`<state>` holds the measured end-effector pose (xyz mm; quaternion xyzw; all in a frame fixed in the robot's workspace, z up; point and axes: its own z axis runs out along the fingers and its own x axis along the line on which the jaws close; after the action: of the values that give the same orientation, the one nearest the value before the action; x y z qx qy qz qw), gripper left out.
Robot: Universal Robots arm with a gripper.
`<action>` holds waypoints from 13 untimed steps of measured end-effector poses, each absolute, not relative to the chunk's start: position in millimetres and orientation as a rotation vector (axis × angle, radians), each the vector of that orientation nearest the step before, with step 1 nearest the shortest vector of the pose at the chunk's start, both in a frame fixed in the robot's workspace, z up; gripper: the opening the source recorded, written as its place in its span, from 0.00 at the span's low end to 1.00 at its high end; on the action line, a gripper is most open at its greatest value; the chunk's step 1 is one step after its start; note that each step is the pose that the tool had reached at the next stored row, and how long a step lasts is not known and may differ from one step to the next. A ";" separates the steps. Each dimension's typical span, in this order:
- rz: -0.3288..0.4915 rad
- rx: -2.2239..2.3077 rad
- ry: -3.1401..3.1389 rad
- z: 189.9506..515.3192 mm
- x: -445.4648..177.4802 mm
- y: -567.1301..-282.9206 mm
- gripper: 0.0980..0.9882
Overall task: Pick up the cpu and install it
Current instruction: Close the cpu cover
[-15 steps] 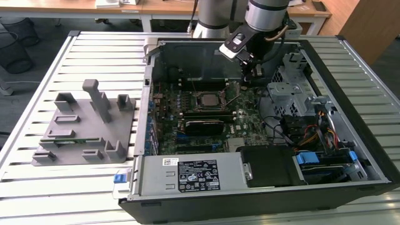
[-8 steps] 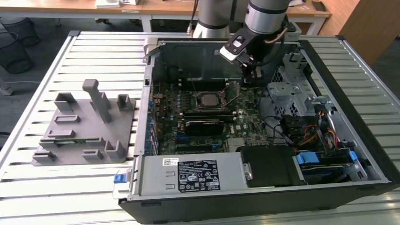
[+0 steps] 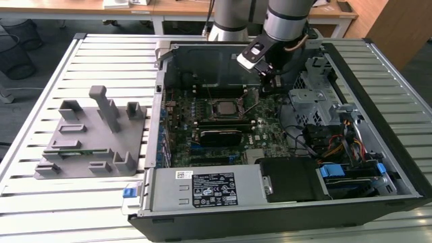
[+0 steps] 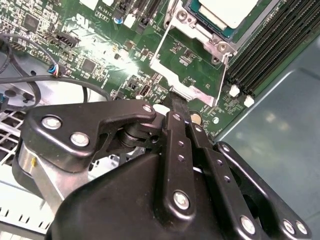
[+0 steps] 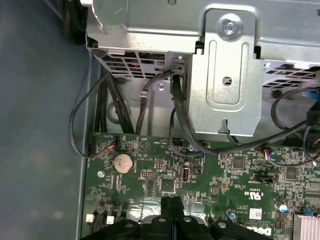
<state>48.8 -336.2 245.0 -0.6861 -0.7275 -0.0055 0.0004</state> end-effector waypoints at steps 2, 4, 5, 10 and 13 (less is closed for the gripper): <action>-0.016 -2.155 -2.285 244.9 47.5 -336.2 0.01; -0.016 -2.154 -2.284 244.8 44.8 -336.1 0.01; -0.016 -2.154 -2.284 244.8 42.8 -336.1 0.01; -0.016 -2.153 -2.283 244.8 32.2 -336.2 0.01; -0.016 -2.153 -2.283 244.8 26.4 -336.1 0.01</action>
<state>26.4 -336.1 244.8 -0.6861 -0.7275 -0.0053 0.0016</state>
